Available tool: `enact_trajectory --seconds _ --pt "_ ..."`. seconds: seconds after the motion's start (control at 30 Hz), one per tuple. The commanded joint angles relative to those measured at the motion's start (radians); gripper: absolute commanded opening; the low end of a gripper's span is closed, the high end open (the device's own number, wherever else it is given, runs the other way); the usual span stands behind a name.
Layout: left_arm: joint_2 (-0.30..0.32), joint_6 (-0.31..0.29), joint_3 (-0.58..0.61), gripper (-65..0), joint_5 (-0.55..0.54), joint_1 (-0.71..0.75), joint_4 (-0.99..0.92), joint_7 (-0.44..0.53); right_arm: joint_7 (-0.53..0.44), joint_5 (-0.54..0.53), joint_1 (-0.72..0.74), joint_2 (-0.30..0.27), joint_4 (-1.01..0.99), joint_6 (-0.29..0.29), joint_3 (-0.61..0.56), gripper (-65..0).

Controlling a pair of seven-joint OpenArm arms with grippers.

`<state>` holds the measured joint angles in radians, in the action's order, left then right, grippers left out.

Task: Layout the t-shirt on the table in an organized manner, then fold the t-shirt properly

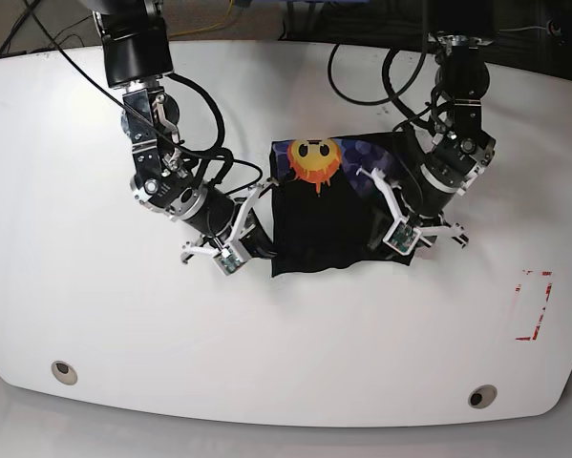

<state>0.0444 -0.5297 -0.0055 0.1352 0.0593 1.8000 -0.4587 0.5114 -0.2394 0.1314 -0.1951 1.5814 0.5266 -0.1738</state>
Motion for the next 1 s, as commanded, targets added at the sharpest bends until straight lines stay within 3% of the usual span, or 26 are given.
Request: enact_trajectory --seconds 0.0,0.17,0.37,0.63,0.97 --pt "-0.007 0.072 0.072 -56.4 -0.016 -0.019 -0.002 0.081 -0.017 -0.010 0.017 -0.042 0.024 -0.003 0.027 -65.0" --pt "-0.007 0.201 0.218 -59.2 0.068 -0.023 -0.064 0.159 -0.017 -0.010 0.012 -0.071 0.024 -0.003 0.027 -65.0" --pt "-0.045 0.250 0.348 -59.4 0.215 -0.031 -0.133 0.174 -0.017 -0.011 0.003 -0.094 0.023 -0.003 0.027 -65.0" --pt "-0.107 0.309 0.361 -59.6 0.378 -0.036 -0.251 0.176 -0.017 -0.019 -0.023 -0.089 0.024 0.000 0.089 -65.0" --pt "-0.102 0.308 0.256 -59.6 0.378 -0.032 -0.377 0.225 -0.018 -0.021 -0.065 -0.089 0.027 0.005 0.124 -65.0"
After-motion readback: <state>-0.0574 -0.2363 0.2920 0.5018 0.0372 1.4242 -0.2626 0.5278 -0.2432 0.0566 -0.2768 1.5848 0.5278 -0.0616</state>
